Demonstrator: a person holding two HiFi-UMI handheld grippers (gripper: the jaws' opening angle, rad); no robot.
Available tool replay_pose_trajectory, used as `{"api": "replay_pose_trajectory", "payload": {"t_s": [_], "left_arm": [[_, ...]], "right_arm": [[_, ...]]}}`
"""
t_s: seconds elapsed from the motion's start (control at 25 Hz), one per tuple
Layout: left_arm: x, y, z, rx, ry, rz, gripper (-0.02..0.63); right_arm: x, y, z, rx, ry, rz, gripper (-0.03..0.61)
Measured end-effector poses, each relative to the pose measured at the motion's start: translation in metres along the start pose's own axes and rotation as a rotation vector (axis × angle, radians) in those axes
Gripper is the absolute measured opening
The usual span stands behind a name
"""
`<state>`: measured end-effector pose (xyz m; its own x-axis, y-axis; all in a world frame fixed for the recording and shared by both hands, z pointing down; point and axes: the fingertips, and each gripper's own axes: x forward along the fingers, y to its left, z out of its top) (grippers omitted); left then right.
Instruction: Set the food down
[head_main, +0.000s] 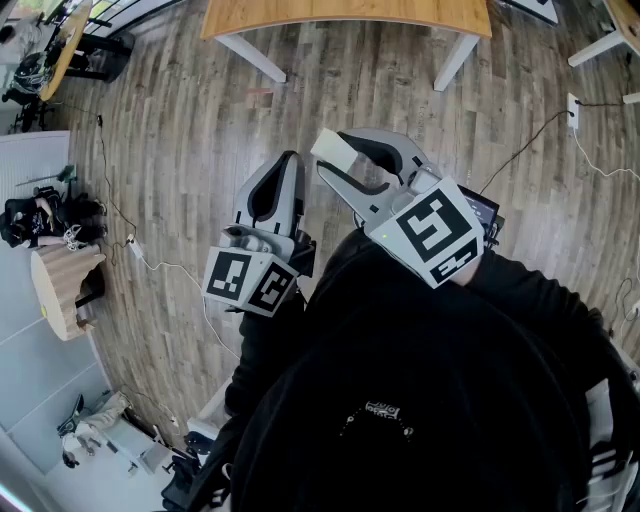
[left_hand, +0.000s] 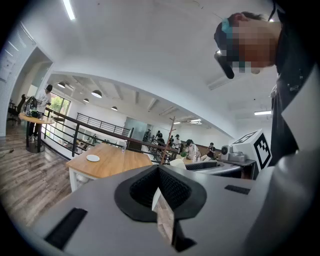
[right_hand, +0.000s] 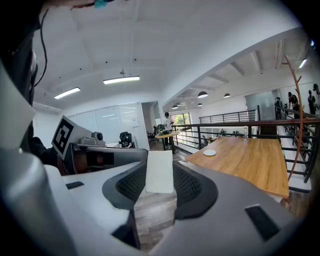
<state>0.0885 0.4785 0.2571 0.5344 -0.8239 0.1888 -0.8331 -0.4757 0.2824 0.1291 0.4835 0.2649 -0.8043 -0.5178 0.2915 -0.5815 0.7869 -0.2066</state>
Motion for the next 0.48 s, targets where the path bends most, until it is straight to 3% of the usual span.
{"api": "replay_pose_trajectory", "payload": {"t_s": [0.48], "left_arm": [[0.017, -0.006, 0.004, -0.056, -0.022, -0.003, -0.003]], "right_arm": [[-0.005, -0.02, 0.003, 0.033, -0.001, 0.026, 0.173]]}}
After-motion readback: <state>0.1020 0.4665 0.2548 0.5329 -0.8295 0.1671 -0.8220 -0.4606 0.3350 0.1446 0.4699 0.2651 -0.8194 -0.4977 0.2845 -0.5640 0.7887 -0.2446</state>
